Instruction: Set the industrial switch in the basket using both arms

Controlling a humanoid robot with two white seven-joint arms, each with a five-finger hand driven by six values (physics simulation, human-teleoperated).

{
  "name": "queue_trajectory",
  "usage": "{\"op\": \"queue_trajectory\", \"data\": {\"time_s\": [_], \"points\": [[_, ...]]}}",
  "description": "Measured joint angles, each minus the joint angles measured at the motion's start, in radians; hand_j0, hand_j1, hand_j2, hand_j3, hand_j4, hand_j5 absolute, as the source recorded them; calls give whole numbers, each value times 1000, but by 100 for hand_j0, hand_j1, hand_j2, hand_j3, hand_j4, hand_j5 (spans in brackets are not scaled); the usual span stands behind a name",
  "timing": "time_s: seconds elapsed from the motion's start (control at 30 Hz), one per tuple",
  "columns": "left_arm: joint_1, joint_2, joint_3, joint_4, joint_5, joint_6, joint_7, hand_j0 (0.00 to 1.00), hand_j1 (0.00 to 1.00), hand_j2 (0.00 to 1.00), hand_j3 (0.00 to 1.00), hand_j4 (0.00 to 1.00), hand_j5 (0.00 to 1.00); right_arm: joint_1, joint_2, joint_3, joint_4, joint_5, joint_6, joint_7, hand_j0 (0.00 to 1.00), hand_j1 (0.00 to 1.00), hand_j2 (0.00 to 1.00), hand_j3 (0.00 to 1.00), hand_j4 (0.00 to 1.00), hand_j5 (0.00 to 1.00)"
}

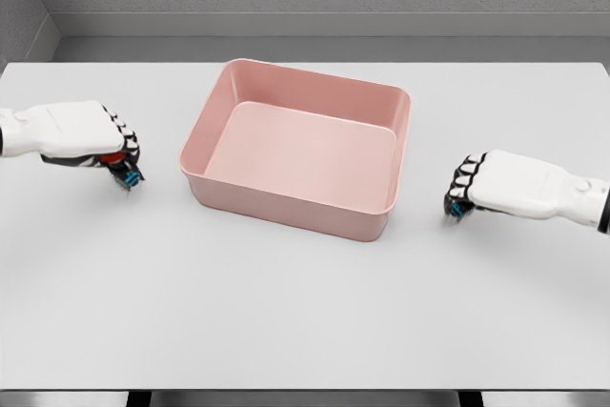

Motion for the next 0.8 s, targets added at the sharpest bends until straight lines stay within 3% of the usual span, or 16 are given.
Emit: {"op": "queue_trajectory", "data": {"time_s": [0.5,0.8], "points": [[-173,-69,1,-34,71,1,-33,49,49,49,49,49,49,-92,1,-11,-1,-38,0,-1,46,46,46,46,46,46],[-193,-196,-4,-36,76,7,-45,48,48,48,48,48,48,-135,-3,-9,-3,-73,0,0,43,43,43,43,43,43]]}}
